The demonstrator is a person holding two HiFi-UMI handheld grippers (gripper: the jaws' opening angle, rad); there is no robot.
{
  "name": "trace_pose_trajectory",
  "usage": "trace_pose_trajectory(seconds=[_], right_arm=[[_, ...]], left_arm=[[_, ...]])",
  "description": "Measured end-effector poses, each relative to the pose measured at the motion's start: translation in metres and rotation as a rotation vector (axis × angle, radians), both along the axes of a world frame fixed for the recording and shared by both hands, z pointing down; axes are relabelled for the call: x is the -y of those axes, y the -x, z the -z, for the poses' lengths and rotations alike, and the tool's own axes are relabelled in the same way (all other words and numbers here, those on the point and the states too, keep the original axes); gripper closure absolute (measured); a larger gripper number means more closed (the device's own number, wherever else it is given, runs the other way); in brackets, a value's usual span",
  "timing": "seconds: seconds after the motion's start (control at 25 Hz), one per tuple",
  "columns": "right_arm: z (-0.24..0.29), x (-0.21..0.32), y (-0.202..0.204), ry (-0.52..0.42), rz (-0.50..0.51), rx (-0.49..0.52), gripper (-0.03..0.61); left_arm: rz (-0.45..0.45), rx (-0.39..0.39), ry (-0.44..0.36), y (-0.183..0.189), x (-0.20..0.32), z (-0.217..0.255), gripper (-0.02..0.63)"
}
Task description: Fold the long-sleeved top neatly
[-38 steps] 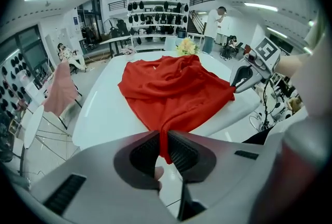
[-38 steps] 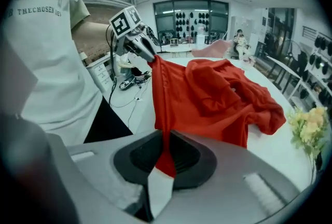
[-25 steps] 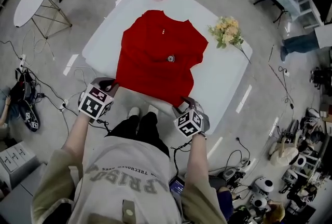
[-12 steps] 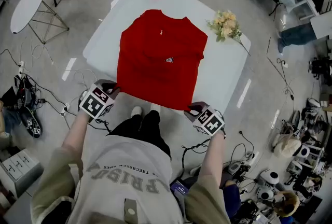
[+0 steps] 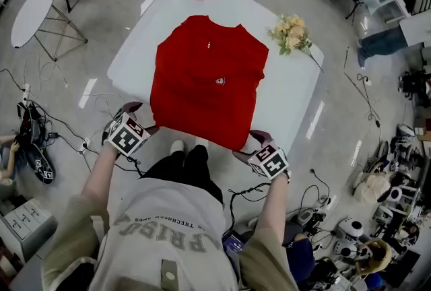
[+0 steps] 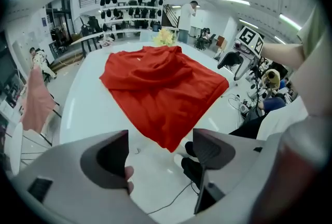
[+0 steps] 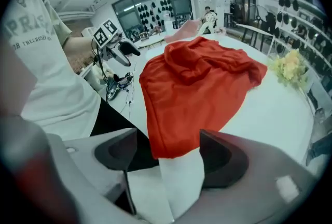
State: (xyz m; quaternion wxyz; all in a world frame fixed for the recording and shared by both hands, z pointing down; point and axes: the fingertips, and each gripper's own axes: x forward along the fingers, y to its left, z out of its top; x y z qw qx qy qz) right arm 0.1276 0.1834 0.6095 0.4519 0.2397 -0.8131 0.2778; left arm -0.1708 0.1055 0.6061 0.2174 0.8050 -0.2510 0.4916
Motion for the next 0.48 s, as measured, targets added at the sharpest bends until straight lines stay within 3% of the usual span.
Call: trace_pose_trajectory(seconds=[0.16,0.28,0.36,0.48], right_arm=[[0.047,0.047,0.005,-0.185,-0.015,0.023,0.210],[0.075,0.095,0.016,-0.338,-0.001,0.029,0.212],[0.083,0.125,0.026,-0.385,0.026,0.045,0.212],[0.077,0.158,0.044,-0.370,0.088,0.106,0.213]], left_arm=[[0.043,-0.061,-0.115,-0.010,0.028,0.032,0.244],[0.013,-0.085,-0.192,-0.044,0.045,0.051,0.244],[-0.026,-0.102,-0.209,-0.072,0.053,0.058,0.244],[-0.052,-0.116,-0.197,-0.109,0.062,0.059,0.244]])
